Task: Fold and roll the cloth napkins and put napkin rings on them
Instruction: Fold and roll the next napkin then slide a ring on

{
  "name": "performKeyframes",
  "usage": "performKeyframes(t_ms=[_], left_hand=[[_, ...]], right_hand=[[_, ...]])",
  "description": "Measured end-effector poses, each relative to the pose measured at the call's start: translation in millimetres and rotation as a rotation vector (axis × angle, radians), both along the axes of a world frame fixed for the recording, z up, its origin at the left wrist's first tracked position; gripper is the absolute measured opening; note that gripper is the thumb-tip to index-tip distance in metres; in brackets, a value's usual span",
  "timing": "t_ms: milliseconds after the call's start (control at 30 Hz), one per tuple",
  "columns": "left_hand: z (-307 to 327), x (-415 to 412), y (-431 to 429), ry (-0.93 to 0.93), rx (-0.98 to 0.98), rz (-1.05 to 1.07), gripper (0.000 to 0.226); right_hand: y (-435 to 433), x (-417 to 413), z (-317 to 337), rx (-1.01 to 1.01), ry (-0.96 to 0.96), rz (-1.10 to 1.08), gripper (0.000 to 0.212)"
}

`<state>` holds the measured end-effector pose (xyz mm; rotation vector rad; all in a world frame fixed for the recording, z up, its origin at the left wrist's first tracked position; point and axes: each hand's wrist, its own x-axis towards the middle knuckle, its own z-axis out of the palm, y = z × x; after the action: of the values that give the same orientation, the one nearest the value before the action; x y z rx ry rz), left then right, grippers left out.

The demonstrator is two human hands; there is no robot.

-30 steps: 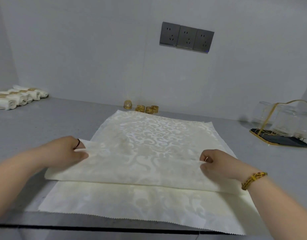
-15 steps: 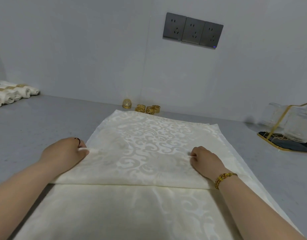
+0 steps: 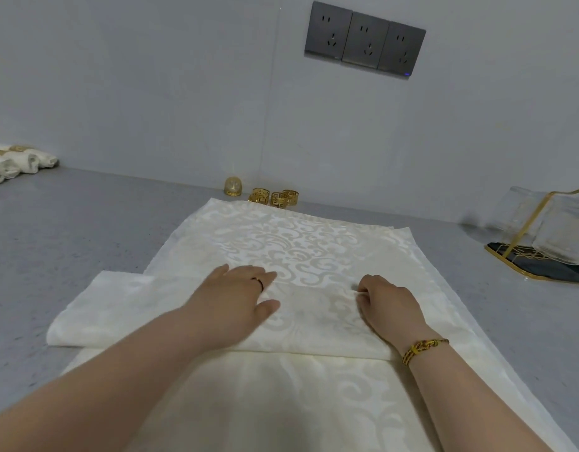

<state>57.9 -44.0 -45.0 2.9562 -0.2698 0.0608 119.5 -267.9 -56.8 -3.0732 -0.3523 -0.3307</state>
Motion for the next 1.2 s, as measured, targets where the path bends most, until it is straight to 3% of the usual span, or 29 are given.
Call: performKeyframes(t_ms=[167, 267, 333, 433, 500, 700, 733, 800, 833, 900, 933, 1033, 1200], left_hand=[[-24, 10, -2, 0.099, 0.021, 0.062, 0.052], [-28, 8, -3, 0.082, 0.028, 0.076, 0.051], [-28, 8, -4, 0.067, 0.032, 0.079, 0.051], [-29, 9, -3, 0.063, 0.013, 0.077, 0.050], [-28, 10, -2, 0.077, -0.011, 0.076, 0.050], [-29, 10, 0, 0.066, -0.024, 0.070, 0.048], [-29, 10, 0, 0.062, -0.029, 0.072, 0.048], [-29, 11, 0, 0.047, -0.045, 0.073, 0.047], [-29, 11, 0, 0.034, -0.055, 0.077, 0.047], [-29, 12, 0, -0.012, -0.071, 0.084, 0.045], [-28, 13, 1, -0.039, -0.072, 0.081, 0.044], [-21, 21, 3, -0.046, -0.068, 0.069, 0.041], [1, 42, 3, 0.141, -0.036, 0.067, 0.040]], right_hand=[[-6, 4, -3, 0.198, 0.039, -0.043, 0.025], [2, 1, 1, 0.268, -0.142, -0.026, 0.030], [23, -11, 6, 0.367, -0.205, 0.140, 0.034], [66, -33, 4, 0.249, 0.037, 0.427, 0.047], [82, -39, -6, 0.119, 0.204, 0.469, 0.047], [36, -13, -9, 0.046, 0.324, 0.260, 0.052], [20, -8, -8, 0.029, 0.336, 0.198, 0.059], [-15, -4, -7, 0.029, 0.303, 0.065, 0.095], [-31, -3, -7, 0.040, 0.293, -0.002, 0.096], [-53, 0, -7, 0.085, 0.301, -0.089, 0.058], [-58, 1, -7, 0.113, 0.294, -0.100, 0.050], [-60, 2, -10, 0.111, 0.255, -0.098, 0.046], [-62, 1, -11, 0.160, 0.191, -0.082, 0.042]])
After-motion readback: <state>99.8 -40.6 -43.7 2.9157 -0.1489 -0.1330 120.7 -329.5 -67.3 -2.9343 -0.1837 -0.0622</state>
